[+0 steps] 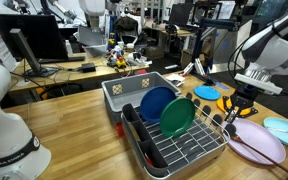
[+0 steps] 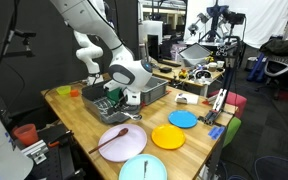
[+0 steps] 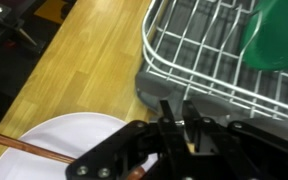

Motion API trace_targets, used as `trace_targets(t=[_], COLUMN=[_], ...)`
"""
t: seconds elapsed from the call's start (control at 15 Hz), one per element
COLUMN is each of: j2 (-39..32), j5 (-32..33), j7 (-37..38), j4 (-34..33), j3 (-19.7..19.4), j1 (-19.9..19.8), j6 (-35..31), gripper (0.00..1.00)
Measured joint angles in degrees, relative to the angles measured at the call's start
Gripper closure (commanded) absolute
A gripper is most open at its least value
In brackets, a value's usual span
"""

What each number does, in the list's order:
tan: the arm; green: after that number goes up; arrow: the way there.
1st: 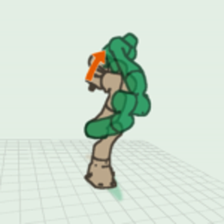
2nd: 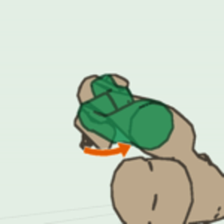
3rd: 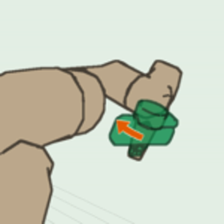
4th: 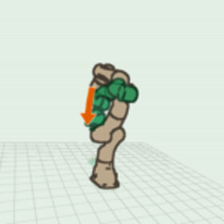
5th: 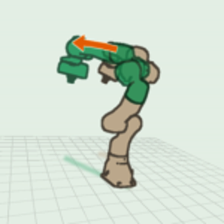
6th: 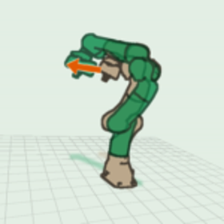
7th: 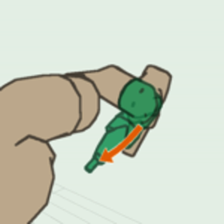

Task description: Move the silver spoon and ladle from the pink plate and put them on the orange plate, move the pink plate backwards

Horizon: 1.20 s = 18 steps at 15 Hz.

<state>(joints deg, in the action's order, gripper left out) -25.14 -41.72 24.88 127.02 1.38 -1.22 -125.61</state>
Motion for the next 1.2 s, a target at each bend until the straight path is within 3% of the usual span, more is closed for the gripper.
trace_targets(t=[0.33, 0.67, 0.93, 1.2], j2=[9.16, 11.05, 8.13, 4.42], j5=[-13.86, -26.48, -30.22, -30.13], j7=[-7.12, -11.19, -12.17, -12.17], j4=[-0.8, -4.33, -5.38, -6.0], j3=[-0.97, -3.99, -6.32, -7.61], j1=[-2.89, -4.78, -5.15, -4.91], j6=[7.44, 14.14, 13.41, 5.53], gripper=[0.96, 0.96, 0.96, 0.96])
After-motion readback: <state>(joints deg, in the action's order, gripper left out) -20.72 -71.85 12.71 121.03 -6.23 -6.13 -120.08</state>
